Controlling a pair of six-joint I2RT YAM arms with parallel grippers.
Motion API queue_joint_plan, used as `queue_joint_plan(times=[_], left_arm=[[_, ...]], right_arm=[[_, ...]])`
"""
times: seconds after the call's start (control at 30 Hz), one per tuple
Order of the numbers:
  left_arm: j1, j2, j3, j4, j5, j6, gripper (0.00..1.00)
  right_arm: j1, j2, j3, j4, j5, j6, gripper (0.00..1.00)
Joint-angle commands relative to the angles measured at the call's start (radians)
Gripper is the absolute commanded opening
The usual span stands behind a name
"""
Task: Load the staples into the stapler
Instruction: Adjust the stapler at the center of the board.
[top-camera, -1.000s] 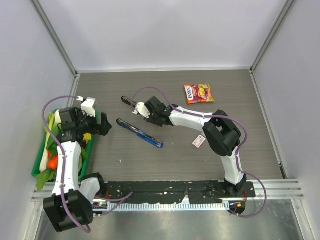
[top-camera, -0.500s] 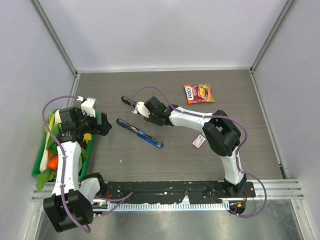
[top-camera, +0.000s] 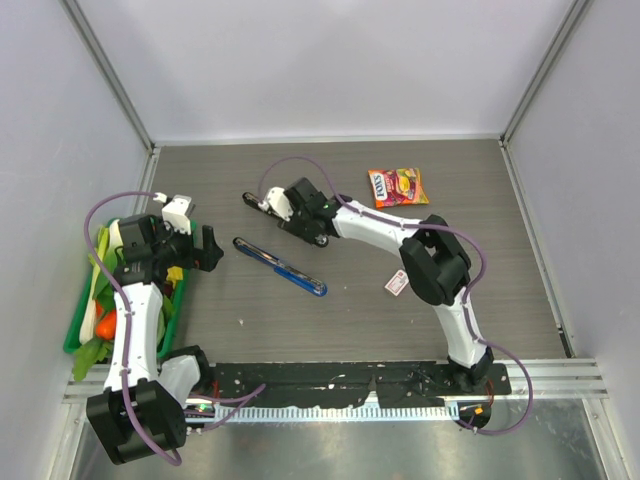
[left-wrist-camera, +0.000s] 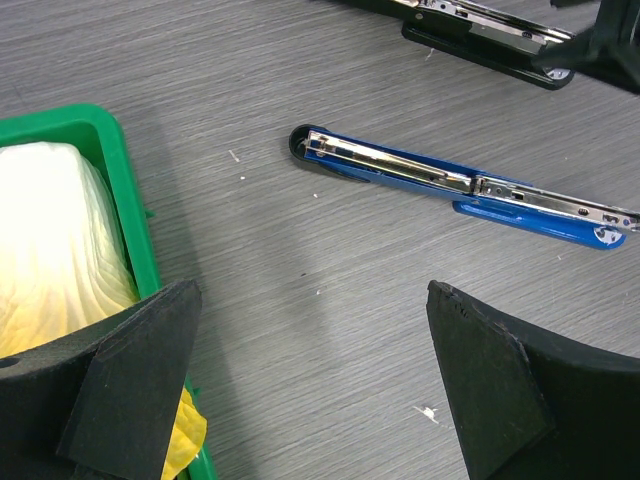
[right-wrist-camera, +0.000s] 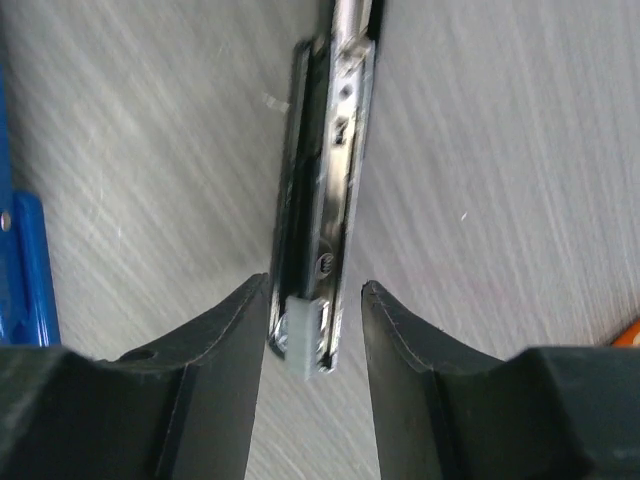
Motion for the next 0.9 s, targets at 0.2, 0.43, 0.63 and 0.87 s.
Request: queue_joint_plan(times=[0.2,0.43,0.63,0.87], left_arm=[[0.020,-0.002,-0.004,0.025,0.011,0.011,1.00],[0.021,0.001,-0.004,0.025,0.011,0.011,1.00],[0.023,-0.002,-0.004,0.026,0.014,0.008,1.00],[0.026,0.003,-0.004,0.026,0.014,0.008,1.00]], right_arm=[[-0.090,0.151,0.290,-0.094,-0.196,0.143,0.48],[-0.133,0.203,0.362,-0.096,-0.375,0.252,0.48],[-0.134,0.217,0.385,-0.101,-0.383,0.278,0.48],[-0.124,0.228,0.385,-0.094,-0.391,0.290,0.49]])
